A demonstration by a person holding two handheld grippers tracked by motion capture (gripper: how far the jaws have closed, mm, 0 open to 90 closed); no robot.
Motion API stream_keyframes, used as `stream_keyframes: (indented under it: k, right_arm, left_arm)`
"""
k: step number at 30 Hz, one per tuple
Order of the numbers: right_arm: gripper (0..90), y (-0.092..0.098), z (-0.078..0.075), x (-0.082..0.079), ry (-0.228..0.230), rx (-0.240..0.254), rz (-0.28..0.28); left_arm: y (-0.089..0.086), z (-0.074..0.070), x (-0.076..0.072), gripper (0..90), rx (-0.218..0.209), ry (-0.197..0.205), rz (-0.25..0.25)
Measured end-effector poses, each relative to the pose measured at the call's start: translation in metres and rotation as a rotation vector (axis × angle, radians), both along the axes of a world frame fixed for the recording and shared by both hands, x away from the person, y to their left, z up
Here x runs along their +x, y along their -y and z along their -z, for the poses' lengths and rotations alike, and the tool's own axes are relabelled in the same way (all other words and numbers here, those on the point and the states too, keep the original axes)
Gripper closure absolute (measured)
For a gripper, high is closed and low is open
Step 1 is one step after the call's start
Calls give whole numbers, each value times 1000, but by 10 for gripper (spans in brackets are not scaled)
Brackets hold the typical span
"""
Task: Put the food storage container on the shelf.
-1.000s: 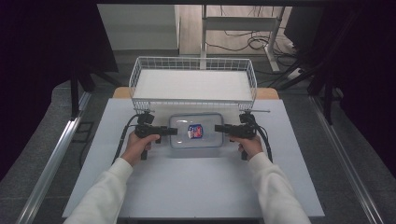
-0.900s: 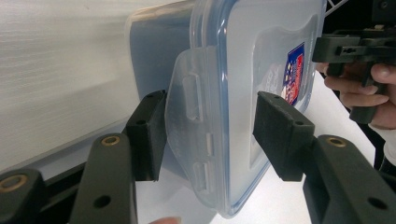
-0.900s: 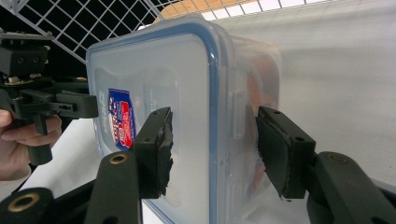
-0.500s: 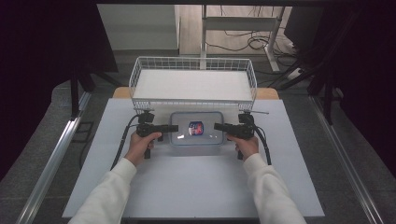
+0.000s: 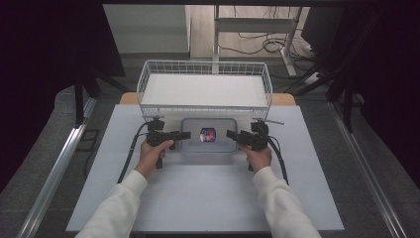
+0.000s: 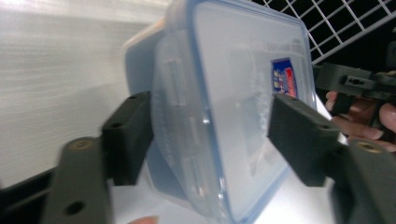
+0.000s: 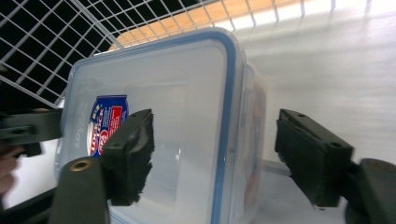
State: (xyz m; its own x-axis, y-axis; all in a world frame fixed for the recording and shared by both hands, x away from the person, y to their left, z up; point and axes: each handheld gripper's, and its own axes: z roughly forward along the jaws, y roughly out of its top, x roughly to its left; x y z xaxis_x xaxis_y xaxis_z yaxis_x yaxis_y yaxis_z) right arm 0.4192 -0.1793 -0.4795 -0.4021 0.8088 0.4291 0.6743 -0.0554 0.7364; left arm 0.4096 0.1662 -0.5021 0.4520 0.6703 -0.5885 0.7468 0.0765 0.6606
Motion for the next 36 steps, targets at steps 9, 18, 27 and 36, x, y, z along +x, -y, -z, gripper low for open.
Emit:
stream_keyframes:
  k: [9, 18, 27, 36]
  right_arm:
    - [272, 22, -25, -37, 111, -130, -48]
    - [488, 12, -34, -89, 213, -294, -262]
    - [761, -24, 2, -97, 150, -432, -421]
    - [887, -55, 23, -78, 121, -499, -447]
  left_arm:
    - [-11, -21, -50, 262, 118, 114, 30]
    - [-14, -21, -108, 260, 234, 169, 119]
    - [-20, -19, -146, 254, 213, 154, 163]
    - [-28, -11, -161, 246, 252, 149, 169]
